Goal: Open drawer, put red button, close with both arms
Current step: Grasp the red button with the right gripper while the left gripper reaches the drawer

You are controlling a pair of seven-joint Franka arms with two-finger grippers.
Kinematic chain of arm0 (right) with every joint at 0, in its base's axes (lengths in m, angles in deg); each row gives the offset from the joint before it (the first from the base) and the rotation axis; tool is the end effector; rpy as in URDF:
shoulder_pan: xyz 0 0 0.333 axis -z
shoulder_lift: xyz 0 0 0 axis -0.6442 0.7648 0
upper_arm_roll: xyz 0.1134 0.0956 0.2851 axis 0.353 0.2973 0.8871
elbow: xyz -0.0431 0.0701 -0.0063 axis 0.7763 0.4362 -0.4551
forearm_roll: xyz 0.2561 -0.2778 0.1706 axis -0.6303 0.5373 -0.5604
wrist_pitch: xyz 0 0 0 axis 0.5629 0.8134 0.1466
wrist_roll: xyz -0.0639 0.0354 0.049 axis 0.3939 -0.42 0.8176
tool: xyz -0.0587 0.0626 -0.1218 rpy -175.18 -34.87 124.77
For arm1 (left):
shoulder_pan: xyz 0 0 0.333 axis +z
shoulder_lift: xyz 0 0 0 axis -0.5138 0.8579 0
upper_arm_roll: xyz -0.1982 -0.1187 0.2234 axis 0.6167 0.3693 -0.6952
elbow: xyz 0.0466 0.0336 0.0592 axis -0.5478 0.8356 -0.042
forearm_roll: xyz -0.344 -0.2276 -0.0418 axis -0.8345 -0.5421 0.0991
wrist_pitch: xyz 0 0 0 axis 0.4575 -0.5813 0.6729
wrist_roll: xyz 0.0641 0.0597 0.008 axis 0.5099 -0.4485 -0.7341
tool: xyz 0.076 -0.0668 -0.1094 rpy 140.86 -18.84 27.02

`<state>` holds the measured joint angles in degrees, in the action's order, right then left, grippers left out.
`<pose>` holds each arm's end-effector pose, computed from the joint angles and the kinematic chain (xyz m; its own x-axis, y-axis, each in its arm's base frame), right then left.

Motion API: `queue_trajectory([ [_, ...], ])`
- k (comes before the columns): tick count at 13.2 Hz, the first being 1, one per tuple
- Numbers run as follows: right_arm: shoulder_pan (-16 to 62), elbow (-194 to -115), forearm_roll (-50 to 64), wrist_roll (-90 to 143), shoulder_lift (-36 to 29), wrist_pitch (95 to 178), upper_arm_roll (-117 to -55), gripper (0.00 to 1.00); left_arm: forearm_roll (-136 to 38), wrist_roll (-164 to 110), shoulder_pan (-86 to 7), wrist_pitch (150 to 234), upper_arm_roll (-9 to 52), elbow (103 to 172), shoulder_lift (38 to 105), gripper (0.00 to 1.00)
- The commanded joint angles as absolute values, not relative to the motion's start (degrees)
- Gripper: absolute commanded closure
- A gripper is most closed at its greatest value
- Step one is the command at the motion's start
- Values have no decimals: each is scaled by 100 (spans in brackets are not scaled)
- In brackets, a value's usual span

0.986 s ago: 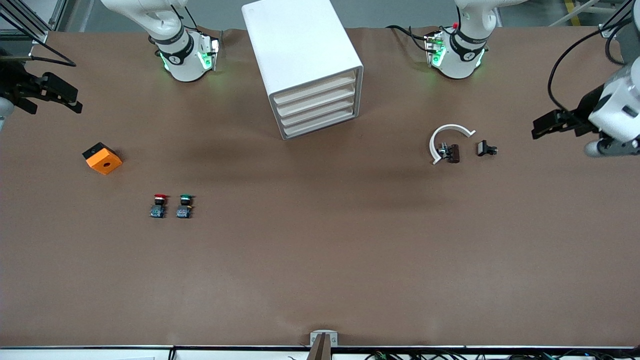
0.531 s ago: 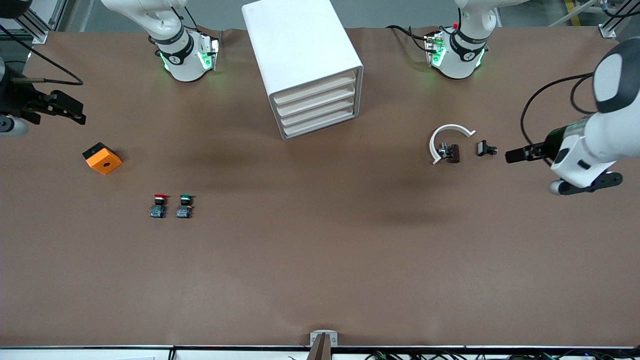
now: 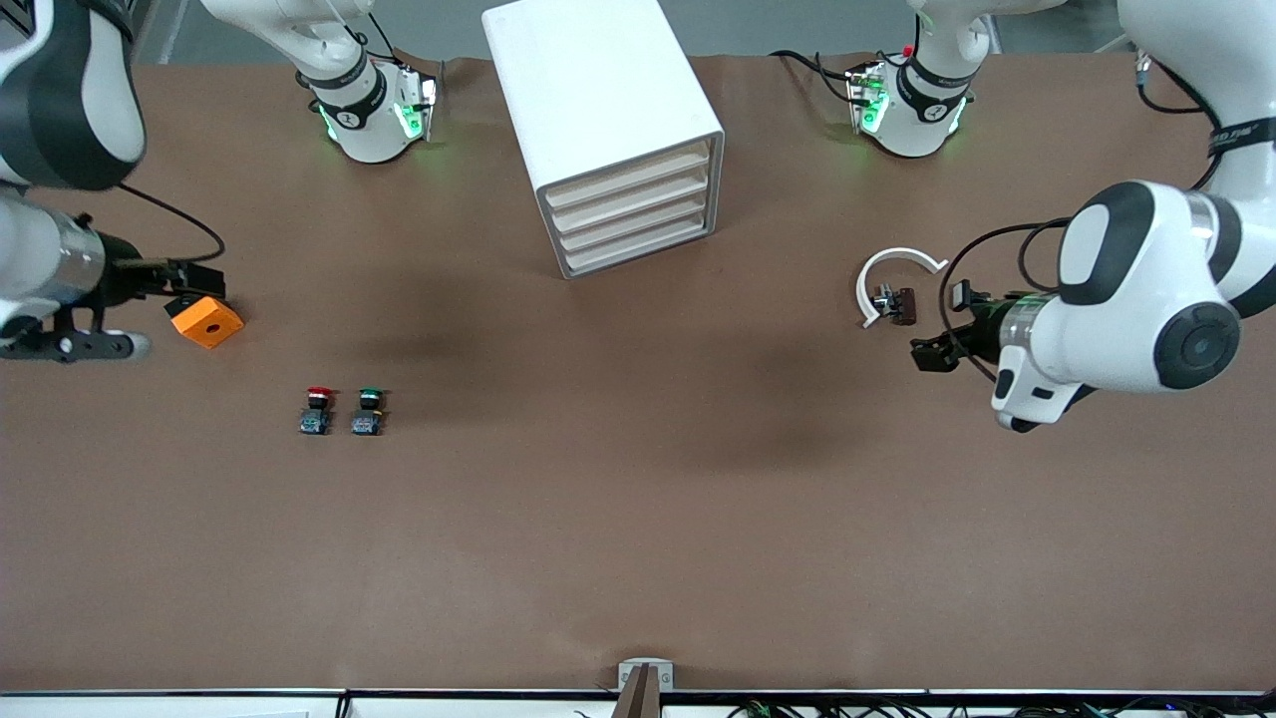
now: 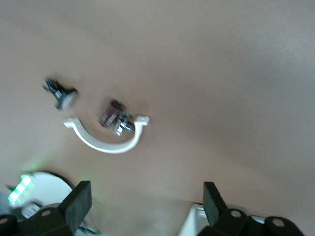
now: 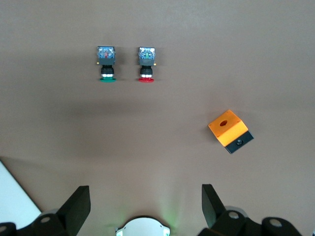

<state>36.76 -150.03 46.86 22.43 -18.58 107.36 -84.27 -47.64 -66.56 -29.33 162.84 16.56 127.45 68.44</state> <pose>0.5866 -0.0123 0.4593 0.9569 -0.0007 -0.2904 0.0184 -0.9978 0.0631 0.6136 -0.1330 0.3629 0.7195 0.5500 -0.4240 0.5488 -0.8244 -0.1382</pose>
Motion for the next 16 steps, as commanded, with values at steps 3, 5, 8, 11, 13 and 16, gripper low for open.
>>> queue_trajectory([
  [3, 3756, -15745, 4783, 2304, -1738, 11727, -8445, 0, -5251, -8515, -3381, 16214, 1653, 12409, 7407, 0],
  [5, 3756, -16166, 4783, 2304, -1729, 12228, -8446, 0, -5532, -9691, -3530, 16205, 1653, 12374, 7592, 0],
  [8, 3756, -16615, 4792, 2304, -1528, 13098, -8454, 0, -5893, -11424, -3706, 16170, 1662, 12383, 7750, 0],
  [11, 3774, -16678, 4783, 2304, -1028, 13828, -8454, 0, -6481, -11885, -3917, 16144, 1662, 12409, 8023, 0],
  [13, 3817, -16687, 4783, 2304, -702, 14285, -8446, 0, -6956, -11833, -3909, 15838, 1662, 12392, 8251, 0],
  [16, 3835, -16696, 4783, 2304, -289, 14962, -8445, 0, -7186, -11911, -4040, 15819, 1662, 12400, 8392, 0],
])
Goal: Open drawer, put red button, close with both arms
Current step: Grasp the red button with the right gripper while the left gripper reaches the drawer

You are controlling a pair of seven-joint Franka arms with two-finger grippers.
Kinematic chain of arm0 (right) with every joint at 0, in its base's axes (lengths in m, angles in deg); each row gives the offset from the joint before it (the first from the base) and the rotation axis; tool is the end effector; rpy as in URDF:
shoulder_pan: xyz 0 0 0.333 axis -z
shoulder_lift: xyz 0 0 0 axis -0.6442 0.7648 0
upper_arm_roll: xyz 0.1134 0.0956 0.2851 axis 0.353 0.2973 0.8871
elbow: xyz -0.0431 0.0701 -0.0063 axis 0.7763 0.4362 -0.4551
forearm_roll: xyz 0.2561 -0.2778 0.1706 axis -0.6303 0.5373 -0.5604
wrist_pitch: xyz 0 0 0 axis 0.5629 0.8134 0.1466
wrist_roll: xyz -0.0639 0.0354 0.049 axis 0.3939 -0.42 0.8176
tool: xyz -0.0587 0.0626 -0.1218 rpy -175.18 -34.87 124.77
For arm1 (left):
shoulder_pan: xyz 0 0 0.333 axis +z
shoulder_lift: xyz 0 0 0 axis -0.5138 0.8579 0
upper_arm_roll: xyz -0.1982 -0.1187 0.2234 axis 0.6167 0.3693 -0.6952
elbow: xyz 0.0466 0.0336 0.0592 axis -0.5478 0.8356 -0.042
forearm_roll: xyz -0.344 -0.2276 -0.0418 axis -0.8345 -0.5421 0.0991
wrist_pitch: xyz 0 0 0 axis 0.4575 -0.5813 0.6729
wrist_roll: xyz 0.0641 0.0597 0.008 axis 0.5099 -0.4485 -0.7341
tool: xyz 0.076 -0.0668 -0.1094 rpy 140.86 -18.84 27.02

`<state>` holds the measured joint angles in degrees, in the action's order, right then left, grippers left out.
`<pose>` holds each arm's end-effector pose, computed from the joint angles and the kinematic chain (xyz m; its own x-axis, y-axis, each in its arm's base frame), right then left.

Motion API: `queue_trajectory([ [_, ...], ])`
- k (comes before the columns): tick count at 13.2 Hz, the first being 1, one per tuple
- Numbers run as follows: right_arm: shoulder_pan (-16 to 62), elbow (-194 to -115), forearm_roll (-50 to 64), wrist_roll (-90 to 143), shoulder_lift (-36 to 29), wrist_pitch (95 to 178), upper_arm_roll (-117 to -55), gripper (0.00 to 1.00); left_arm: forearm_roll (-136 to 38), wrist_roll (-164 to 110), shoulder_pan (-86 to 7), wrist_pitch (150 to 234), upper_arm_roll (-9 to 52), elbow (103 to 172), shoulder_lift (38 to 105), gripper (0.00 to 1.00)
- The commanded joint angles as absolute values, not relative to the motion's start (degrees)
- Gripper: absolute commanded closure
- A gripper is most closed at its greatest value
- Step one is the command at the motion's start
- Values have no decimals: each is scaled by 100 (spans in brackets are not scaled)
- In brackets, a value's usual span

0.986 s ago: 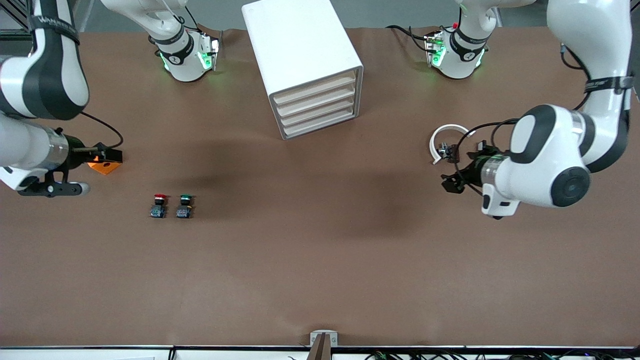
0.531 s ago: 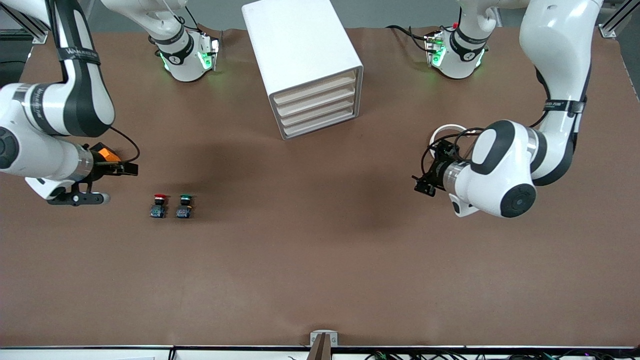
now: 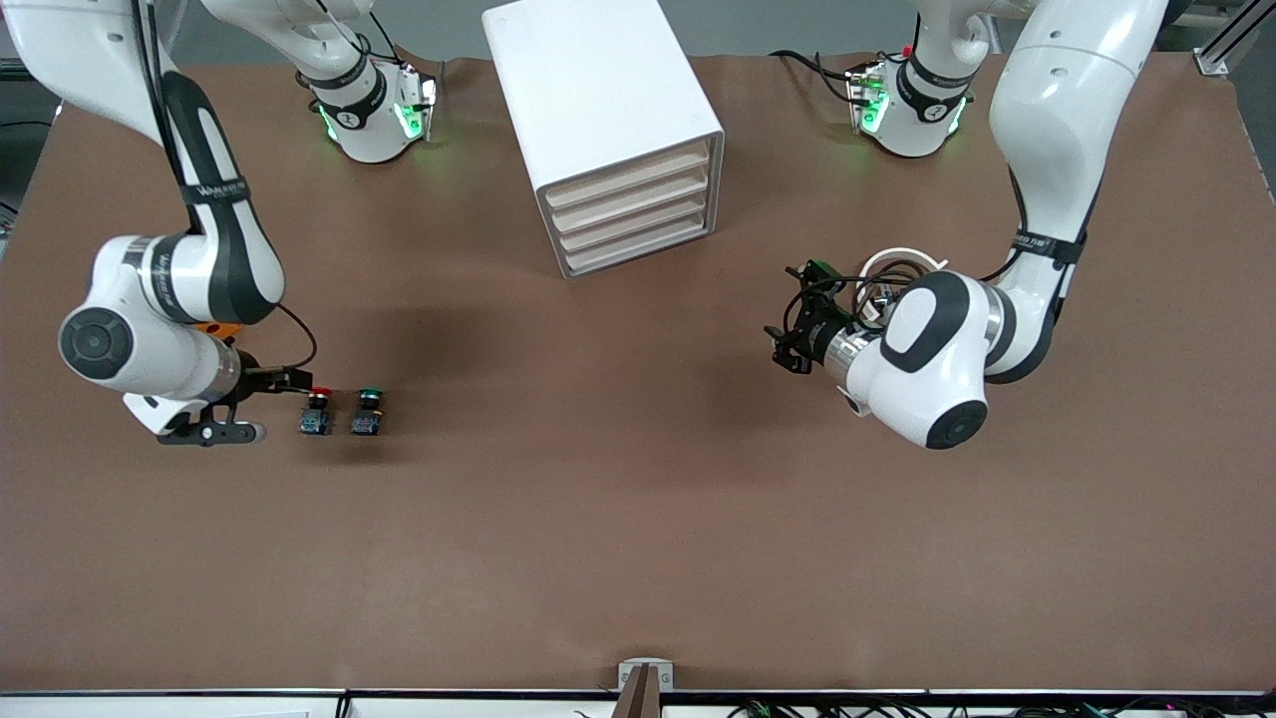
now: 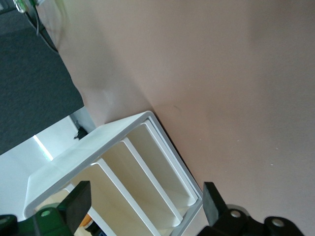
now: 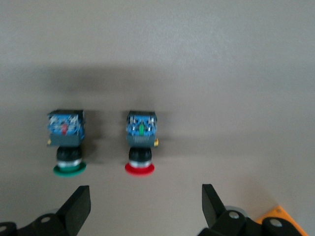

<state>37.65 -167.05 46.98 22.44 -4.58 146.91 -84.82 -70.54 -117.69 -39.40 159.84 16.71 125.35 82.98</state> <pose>0.6159 -0.0249 0.2148 0.9891 0.0173 -0.1465 0.0279 -0.9971 0.0712 0.5639 -0.2939 0.2484 -0.0858 0.8827 -0.4620 0.6959 -0.2788 -0.6619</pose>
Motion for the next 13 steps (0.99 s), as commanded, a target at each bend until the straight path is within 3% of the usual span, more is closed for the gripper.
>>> queue_trajectory([
  [1, 3844, -16696, 4783, 2304, -166, 15129, -8445, 0, -7273, -12077, -4189, 15810, 1662, 12418, 8454, 0],
  [7, 3870, -16880, 4775, 2374, 240, 15763, -8437, 0, -7800, -14037, -5112, 15880, 1653, 12348, 8937, 0],
  [12, 3844, -16968, 4748, 2374, 319, 15773, -8437, 0, -8503, -14329, -5517, 16012, 1627, 12339, 9245, 0],
  [13, 3844, -16968, 4748, 2374, 328, 15764, -8437, 0, -8670, -14338, -5544, 16021, 1618, 12339, 9280, 4],
])
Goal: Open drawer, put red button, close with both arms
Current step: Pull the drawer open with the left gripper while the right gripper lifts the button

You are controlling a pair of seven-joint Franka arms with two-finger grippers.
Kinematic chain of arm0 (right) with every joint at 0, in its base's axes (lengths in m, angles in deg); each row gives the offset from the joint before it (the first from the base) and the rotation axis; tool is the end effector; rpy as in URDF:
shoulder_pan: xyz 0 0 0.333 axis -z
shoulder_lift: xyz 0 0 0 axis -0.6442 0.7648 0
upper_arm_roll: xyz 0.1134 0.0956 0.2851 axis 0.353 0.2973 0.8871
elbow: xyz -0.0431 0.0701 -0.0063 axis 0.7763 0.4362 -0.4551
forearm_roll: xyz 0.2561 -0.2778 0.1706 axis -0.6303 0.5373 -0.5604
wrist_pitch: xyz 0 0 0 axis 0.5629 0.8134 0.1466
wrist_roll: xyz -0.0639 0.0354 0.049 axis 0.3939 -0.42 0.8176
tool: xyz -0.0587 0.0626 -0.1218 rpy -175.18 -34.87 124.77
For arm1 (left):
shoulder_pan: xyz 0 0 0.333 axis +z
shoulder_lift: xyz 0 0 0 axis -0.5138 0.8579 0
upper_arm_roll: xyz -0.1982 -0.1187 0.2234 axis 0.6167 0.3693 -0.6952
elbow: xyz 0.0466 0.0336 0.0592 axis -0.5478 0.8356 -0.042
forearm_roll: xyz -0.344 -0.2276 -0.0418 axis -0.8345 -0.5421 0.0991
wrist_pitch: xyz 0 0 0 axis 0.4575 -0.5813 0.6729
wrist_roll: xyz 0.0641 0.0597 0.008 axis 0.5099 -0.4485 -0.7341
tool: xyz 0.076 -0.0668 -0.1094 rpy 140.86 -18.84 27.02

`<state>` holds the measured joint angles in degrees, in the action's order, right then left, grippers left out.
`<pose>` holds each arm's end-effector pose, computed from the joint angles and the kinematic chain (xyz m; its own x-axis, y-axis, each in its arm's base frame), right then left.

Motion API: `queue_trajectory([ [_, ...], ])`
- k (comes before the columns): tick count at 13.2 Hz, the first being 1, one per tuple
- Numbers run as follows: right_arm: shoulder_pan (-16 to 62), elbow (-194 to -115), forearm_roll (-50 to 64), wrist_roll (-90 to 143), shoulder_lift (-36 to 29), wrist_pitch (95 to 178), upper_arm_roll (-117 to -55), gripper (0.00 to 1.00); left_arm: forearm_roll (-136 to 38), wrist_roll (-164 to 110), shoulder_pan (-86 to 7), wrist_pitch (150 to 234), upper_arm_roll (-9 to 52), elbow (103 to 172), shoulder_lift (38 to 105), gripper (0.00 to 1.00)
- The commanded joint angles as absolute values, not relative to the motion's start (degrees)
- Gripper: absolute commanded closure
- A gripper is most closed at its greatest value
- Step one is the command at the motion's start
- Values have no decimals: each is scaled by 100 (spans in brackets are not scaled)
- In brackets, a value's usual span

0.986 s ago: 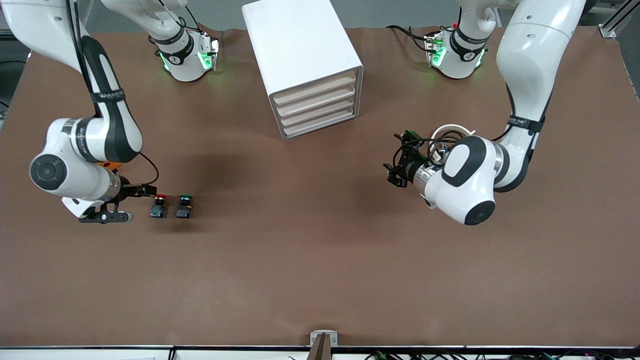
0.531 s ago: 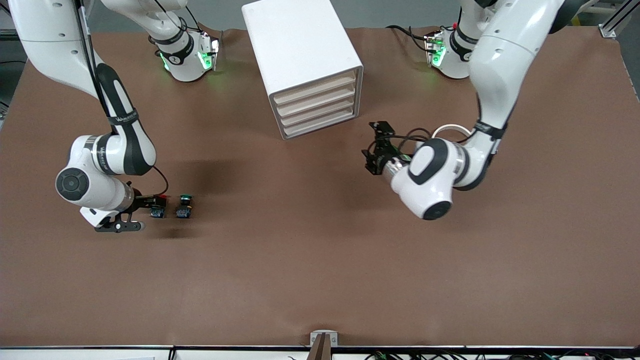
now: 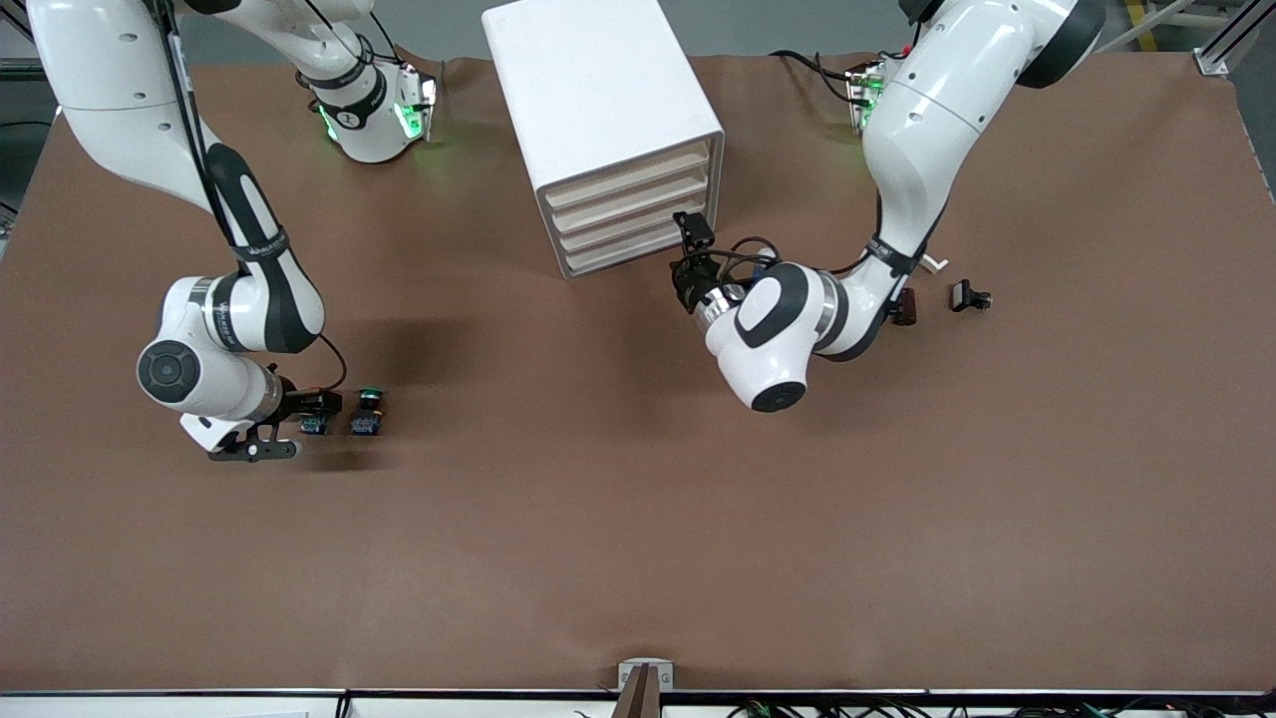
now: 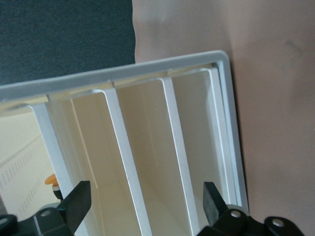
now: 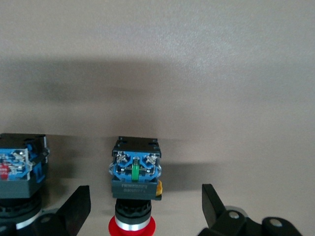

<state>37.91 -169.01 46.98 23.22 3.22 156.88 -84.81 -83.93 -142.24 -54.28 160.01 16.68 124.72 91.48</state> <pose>0.6076 -0.0272 0.1294 0.9888 0.0379 -0.1442 0.0485 -0.9963 0.0708 0.4544 -0.4525 0.1849 -0.2979 0.9371 -0.1819 0.4025 -0.0495 -0.9141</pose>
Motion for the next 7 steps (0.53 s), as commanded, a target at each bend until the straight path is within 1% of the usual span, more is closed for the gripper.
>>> queue_trajectory([
  [1, 3844, -16968, 4748, 2374, 328, 15764, -8437, 0, -8872, -14407, -5561, 16021, 1618, 12339, 9350, 10],
  [2, 3844, -16968, 4748, 2383, 328, 15764, -8428, 4, -8969, -14469, -5605, 16021, 1627, 12339, 9403, 16],
  [3, 3844, -16968, 4748, 2383, 328, 15764, -8437, 14, -8979, -14504, -5710, 16021, 1618, 12339, 9412, 20],
  [5, 3844, -16959, 4748, 2383, 328, 15773, -8437, 34, -8979, -14531, -5903, 16012, 1618, 12348, 9465, 26],
  [7, 3844, -16951, 4748, 2427, 328, 15764, -8437, 48, -9032, -14732, -5965, 15986, 1618, 12374, 9483, 28],
])
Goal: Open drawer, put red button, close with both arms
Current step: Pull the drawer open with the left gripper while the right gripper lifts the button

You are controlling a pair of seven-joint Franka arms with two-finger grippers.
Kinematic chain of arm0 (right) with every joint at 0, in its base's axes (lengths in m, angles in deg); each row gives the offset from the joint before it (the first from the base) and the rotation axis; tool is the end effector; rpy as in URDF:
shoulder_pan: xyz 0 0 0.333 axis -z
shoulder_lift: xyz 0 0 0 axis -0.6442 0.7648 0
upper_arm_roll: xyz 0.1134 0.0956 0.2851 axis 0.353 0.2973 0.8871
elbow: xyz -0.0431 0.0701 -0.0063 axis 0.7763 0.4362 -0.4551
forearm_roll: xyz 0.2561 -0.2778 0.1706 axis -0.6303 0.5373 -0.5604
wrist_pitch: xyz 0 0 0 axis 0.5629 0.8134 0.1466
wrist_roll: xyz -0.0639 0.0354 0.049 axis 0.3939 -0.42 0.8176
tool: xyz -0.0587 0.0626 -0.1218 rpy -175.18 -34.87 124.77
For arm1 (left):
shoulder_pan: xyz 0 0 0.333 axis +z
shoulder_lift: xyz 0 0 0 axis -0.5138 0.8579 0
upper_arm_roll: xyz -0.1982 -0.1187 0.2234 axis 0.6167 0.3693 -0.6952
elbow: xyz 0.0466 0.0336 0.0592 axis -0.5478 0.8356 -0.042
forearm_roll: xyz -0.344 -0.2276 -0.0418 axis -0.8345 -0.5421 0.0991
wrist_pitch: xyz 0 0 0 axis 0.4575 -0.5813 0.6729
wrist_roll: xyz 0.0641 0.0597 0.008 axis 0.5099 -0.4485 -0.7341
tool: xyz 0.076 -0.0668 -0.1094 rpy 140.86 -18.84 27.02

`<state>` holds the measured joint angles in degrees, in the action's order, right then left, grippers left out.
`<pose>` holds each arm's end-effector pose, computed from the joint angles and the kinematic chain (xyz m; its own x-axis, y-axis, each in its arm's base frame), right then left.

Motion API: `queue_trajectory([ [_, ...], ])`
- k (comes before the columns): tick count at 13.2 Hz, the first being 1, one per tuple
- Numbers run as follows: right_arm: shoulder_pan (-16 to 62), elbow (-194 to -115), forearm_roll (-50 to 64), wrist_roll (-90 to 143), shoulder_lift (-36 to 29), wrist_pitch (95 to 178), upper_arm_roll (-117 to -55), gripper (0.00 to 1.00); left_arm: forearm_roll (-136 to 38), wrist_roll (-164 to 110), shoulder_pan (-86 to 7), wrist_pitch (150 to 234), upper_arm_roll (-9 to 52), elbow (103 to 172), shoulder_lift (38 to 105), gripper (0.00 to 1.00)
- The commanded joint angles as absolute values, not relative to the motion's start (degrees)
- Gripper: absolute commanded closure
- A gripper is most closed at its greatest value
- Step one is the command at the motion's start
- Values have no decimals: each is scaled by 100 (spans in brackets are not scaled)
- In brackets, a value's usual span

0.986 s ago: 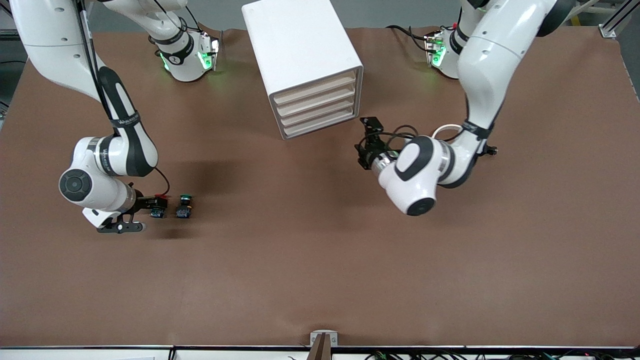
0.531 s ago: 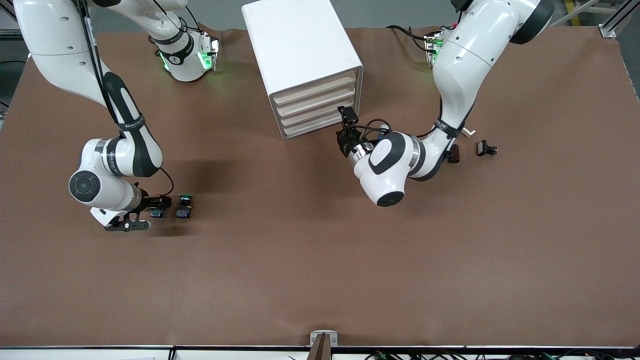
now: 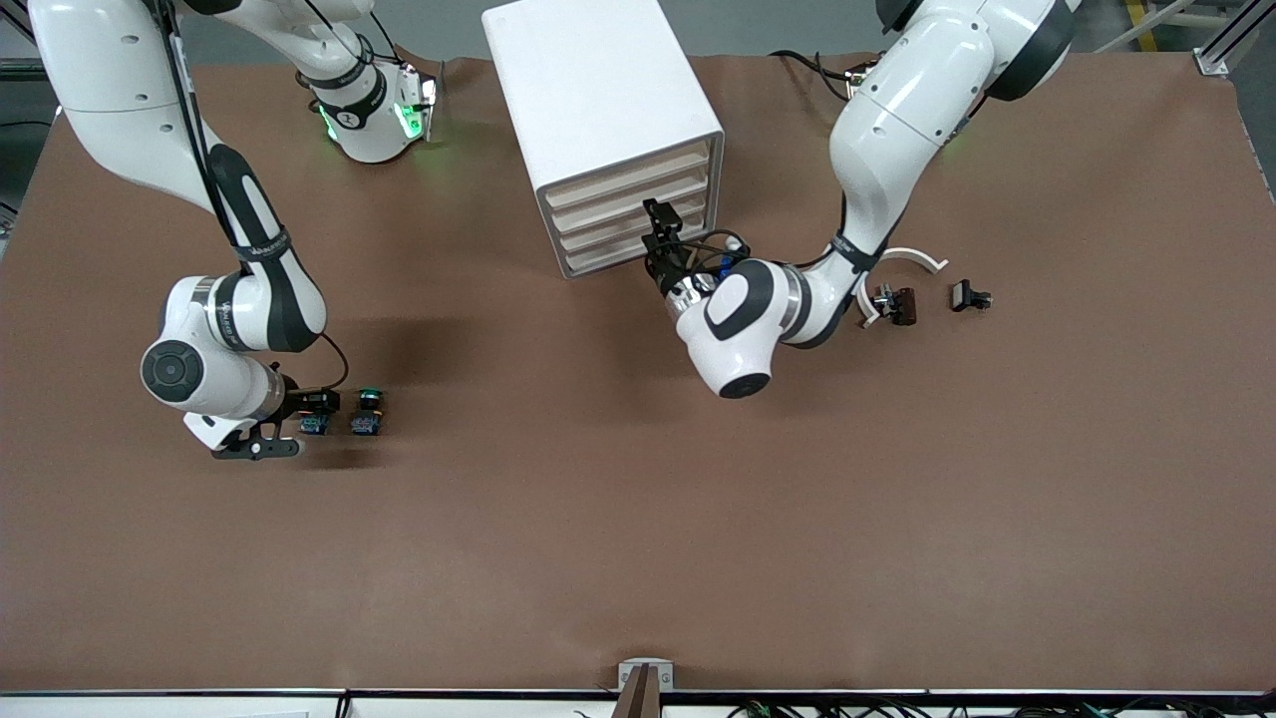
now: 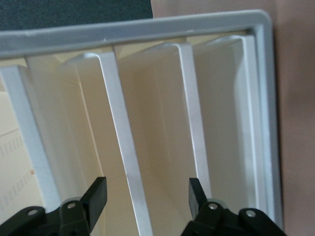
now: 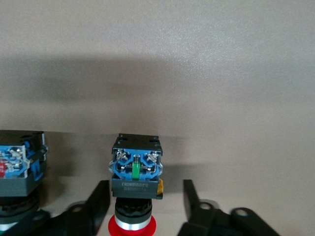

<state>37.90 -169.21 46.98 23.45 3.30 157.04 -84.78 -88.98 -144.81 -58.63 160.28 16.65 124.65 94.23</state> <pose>0.6063 -0.0267 0.1274 0.9883 0.0426 -0.1466 0.0533 -0.9961 0.0697 0.4138 -0.4930 0.1651 -0.3146 0.9389 -0.1399 0.3099 -0.0377 -0.9500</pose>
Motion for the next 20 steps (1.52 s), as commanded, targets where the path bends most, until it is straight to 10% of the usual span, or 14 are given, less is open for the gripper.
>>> queue_trajectory([
  [1, 3844, -16951, 4748, 2444, 328, 15764, -8428, 58, -9023, -14855, -5966, 15960, 1618, 12391, 9483, 28],
  [8, 3791, -16924, 4748, 2655, 328, 15746, -8437, 78, -9041, -14935, -6045, 15951, 1618, 12374, 9544, 100],
  [13, 3791, -16828, 4748, 2629, 214, 15563, -8437, 76, -9006, -14935, -5809, 15951, 1539, 12339, 9500, 100],
  [20, 3563, -16186, 4731, 2445, -612, 13313, -8428, 75, -9032, -14927, -5105, 16047, 1180, 11795, 9535, 100],
])
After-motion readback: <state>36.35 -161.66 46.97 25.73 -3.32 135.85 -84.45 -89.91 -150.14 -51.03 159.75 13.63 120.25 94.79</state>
